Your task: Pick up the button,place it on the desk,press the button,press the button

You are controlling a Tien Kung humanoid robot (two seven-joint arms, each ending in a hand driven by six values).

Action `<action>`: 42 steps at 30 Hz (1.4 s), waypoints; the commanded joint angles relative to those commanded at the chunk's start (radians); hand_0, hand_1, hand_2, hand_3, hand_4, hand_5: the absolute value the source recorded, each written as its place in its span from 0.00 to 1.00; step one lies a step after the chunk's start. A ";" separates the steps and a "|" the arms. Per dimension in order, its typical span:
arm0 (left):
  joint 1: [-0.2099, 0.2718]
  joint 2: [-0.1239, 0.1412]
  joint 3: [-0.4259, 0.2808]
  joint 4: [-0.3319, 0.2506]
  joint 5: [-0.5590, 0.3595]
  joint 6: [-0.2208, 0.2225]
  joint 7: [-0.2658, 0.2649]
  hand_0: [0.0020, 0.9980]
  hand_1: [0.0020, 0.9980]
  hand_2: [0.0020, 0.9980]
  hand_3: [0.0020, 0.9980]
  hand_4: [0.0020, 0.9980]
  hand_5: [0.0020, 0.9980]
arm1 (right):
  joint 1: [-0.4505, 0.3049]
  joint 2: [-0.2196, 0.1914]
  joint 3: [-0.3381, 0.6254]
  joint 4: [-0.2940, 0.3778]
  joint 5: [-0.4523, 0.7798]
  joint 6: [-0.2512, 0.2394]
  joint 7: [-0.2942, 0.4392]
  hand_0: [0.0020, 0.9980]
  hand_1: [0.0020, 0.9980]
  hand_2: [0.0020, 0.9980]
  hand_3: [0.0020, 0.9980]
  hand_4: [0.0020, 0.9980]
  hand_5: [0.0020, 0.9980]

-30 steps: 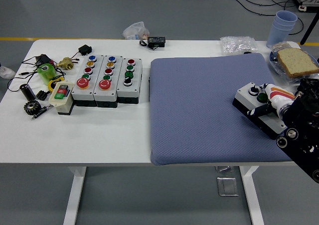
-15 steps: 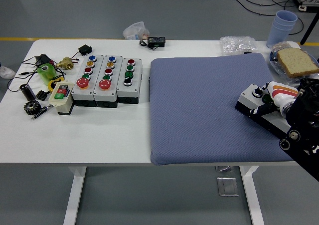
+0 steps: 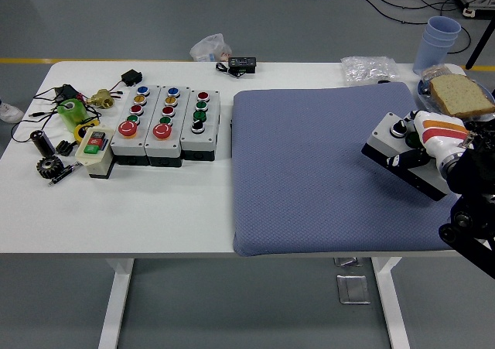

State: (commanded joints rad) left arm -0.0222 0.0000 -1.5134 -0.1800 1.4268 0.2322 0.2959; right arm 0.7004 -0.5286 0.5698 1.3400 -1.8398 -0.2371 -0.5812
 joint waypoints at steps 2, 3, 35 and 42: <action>-0.001 0.000 0.004 0.000 -0.008 0.000 -0.001 0.55 0.42 0.42 0.43 0.26 0.40 | 0.017 -0.014 -0.032 0.028 0.006 0.008 0.028 0.14 0.18 0.40 0.45 0.79 0.25; -0.002 0.000 0.005 0.000 -0.011 0.001 -0.002 0.55 0.42 0.42 0.43 0.26 0.40 | 0.027 -0.021 -0.047 0.042 0.005 0.014 0.043 0.14 0.18 0.40 0.45 0.79 0.25; -0.001 0.000 -0.002 0.000 -0.029 0.008 -0.003 0.56 0.42 0.43 0.43 0.26 0.40 | 0.199 0.014 -0.366 0.238 -0.060 0.151 0.119 0.18 0.20 0.43 0.47 0.79 0.24; -0.003 0.000 0.000 0.000 -0.035 0.008 -0.004 0.55 0.42 0.43 0.43 0.26 0.40 | 0.184 0.044 -0.344 0.225 -0.048 0.158 0.104 0.18 0.21 0.43 0.47 0.79 0.23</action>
State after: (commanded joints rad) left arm -0.0249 0.0000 -1.5139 -0.1800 1.3920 0.2402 0.2915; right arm 0.8845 -0.4848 0.2255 1.5653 -1.8883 -0.0788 -0.4769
